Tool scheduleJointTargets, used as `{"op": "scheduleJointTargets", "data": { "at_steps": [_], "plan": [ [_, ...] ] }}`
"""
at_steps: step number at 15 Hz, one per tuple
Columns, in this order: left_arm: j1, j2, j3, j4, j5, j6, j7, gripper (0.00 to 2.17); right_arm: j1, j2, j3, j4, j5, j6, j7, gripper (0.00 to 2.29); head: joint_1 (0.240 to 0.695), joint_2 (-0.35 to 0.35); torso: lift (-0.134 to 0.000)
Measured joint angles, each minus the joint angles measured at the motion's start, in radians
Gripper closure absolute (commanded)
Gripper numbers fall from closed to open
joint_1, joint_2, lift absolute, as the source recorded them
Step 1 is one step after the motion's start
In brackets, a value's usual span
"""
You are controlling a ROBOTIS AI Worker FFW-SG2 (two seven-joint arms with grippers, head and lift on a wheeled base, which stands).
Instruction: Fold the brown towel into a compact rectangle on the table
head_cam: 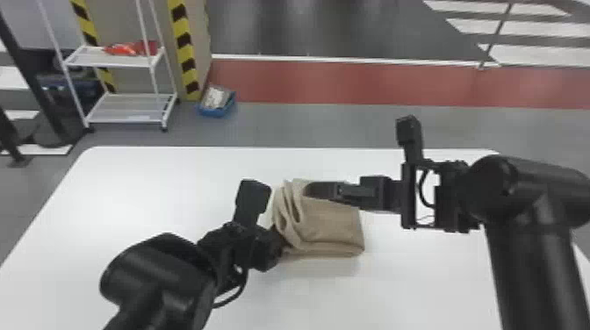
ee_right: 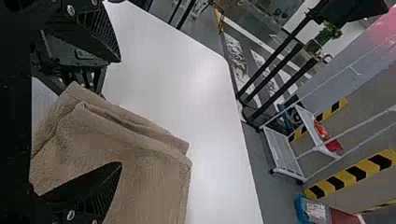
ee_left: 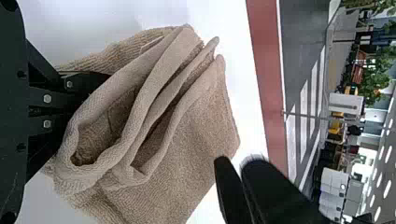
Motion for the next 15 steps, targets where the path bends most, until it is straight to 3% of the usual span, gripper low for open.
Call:
{"op": "scheduleJointTargets", "data": {
  "at_steps": [2,3,4,5,8,10,15],
  "plan": [
    [0.013,0.005,0.015,-0.027,0.004,-0.01,-0.032,1.43,0.036,-0.032,-0.044,-0.05,-0.029,0.023,0.003,0.07,0.695,-0.108,-0.124],
    [0.019,0.007,0.024,-0.045,0.007,-0.02,-0.034,1.01,0.056,-0.053,-0.062,-0.081,-0.037,0.033,0.005,0.07,0.695,-0.121,-0.124],
    [0.027,0.01,0.032,-0.066,0.012,-0.031,-0.034,0.39,0.079,-0.073,-0.075,-0.111,-0.038,0.033,0.008,0.07,0.695,-0.132,-0.124],
    [0.038,0.017,0.045,-0.096,0.022,-0.039,-0.032,0.12,0.108,-0.099,-0.09,-0.139,-0.037,0.017,0.02,0.07,0.695,-0.146,-0.124],
    [0.057,0.047,0.076,-0.16,0.049,-0.04,-0.026,0.08,0.169,-0.154,-0.14,-0.157,-0.044,-0.063,0.07,0.07,0.695,-0.179,-0.124],
    [0.07,0.066,0.099,-0.193,0.051,-0.032,-0.022,0.08,0.197,-0.172,-0.173,-0.154,-0.048,-0.096,0.09,0.07,0.695,-0.186,-0.124],
    [0.137,0.123,0.22,-0.278,0.048,-0.03,-0.02,0.09,0.277,-0.184,-0.218,-0.174,-0.094,-0.134,0.137,0.07,0.695,-0.135,-0.124]
  ]
}}
